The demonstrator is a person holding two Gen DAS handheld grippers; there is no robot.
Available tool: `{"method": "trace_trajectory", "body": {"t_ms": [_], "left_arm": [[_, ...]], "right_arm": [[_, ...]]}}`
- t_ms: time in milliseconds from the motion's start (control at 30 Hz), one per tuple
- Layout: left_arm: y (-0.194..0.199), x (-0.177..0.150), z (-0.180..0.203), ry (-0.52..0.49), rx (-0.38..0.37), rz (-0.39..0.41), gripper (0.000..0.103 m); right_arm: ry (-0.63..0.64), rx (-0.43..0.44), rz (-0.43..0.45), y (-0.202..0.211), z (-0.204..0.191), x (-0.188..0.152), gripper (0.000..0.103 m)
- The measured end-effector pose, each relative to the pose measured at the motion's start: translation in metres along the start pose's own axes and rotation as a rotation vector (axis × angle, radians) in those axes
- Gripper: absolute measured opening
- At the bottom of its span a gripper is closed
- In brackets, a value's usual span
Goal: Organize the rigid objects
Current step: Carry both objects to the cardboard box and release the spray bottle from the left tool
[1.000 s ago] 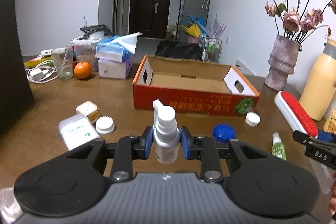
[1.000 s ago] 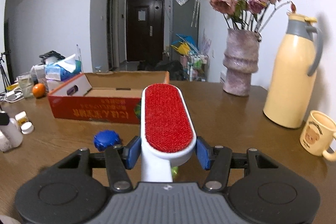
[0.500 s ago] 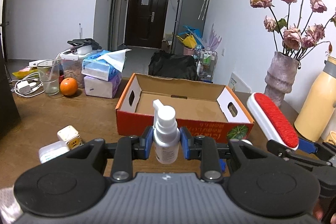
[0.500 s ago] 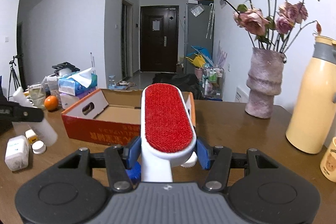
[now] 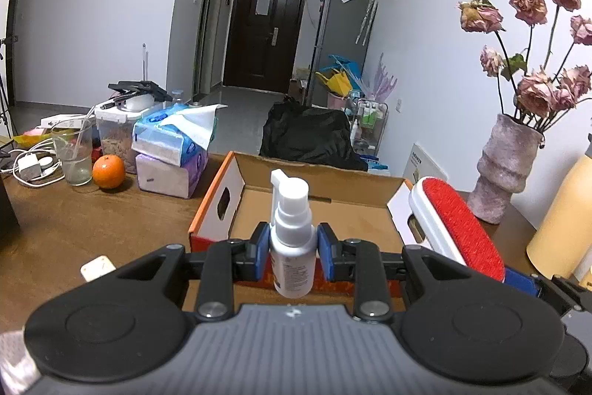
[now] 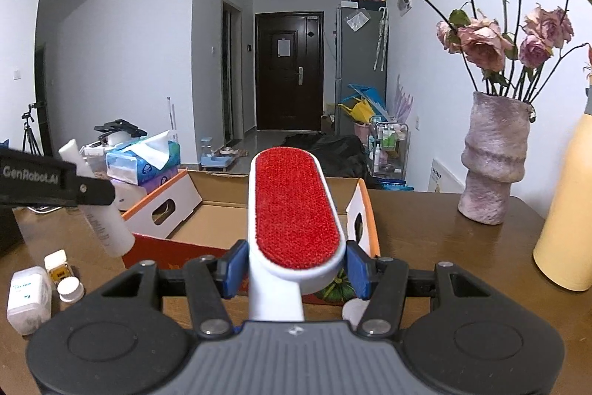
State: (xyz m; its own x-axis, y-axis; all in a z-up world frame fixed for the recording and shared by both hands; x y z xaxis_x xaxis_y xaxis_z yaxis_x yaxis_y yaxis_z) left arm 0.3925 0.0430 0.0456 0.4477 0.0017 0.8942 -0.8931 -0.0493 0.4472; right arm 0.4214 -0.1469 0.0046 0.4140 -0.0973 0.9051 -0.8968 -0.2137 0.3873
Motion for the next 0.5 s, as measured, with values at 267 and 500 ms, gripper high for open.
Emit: {"method": "trace_trajectory", "body": {"t_ms": [267,500], "left_arm": [[-0.02,0.013,-0.003,0.02,0.001,0.015,0.029],[-0.041,0.021,-0.007,0.027,0.009,0.006,0.029]], "right_arm": [[0.002,0.001,-0.011,-0.024,-0.003,0.007,0.055],[0.004,0.0,-0.021,-0.044,-0.005,0.013,0.055]]}}
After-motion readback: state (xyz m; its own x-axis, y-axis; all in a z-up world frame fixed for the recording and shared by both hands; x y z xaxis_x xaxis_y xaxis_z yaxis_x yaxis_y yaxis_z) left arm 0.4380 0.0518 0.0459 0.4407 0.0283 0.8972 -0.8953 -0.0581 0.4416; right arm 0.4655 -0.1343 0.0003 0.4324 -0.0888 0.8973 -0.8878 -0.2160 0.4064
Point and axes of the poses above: each gripper's, at about its wrist camera, not at the fingertips, and y roughly against the way its jaws point, z to its right, x to its top, the point moved 3 cm from there along -y, roughly the way its jaws point, and after that the axes turned 11 degrees about -y, right-handed, at the moved point
